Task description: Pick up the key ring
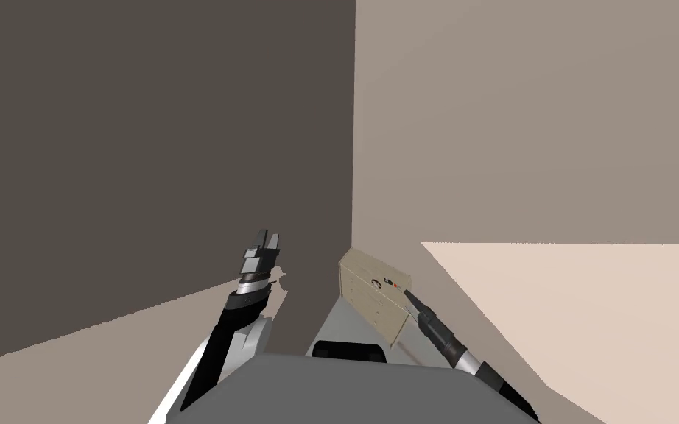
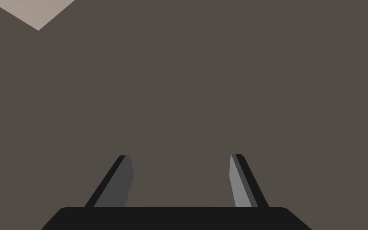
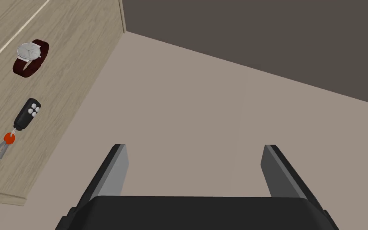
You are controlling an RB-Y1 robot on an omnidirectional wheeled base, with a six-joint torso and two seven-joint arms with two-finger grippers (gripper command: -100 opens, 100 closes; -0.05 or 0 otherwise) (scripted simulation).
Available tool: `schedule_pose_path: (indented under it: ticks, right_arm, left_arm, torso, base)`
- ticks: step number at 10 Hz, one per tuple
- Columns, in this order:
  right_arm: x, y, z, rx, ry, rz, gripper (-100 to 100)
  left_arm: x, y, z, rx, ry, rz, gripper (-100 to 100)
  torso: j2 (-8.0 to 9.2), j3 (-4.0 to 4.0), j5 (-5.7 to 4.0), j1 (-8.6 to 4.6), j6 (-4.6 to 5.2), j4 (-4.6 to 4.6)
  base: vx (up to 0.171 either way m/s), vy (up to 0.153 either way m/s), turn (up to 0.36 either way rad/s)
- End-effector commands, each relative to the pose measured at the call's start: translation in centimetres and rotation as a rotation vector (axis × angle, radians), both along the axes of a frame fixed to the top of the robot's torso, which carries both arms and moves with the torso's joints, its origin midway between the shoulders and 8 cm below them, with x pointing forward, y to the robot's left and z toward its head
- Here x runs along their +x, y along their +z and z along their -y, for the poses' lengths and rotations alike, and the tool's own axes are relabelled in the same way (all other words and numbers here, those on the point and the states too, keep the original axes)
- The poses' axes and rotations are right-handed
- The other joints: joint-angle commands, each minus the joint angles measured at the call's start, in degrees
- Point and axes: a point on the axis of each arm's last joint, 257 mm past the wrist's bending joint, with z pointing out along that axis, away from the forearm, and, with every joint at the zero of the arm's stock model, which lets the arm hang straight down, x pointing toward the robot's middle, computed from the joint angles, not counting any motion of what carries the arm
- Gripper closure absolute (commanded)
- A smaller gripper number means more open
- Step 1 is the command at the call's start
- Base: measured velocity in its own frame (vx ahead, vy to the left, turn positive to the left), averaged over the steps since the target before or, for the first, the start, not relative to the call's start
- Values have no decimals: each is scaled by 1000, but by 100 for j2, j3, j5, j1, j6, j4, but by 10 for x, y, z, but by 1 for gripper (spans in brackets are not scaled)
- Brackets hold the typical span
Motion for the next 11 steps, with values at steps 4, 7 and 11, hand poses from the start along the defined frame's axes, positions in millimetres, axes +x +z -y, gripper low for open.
schedule_pose_path:
  ticks: [4, 7, 11]
  right_arm:
    - [-56, -87, 23, -147, 71, -235, -100]
    - [-101, -137, 52, -264, 120, -389, -100]
    - [-146, -174, 79, -370, 172, -522, -100]
  left_arm:
    - [0, 0, 0, 0, 0, 0, 0]
    - [0, 0, 0, 0, 0, 0, 0]
    - [0, 0, 0, 0, 0, 0, 0]
  torso:
    - [-5, -3, 0, 0, -9, 0]
    - [-12, -6, -1, -7, -2, -2]
    - [-13, -7, 1, 6, 1, -2]
  base:
    - [18, -29, 327]
    - [29, -42, 358]
    - [26, -21, 238]
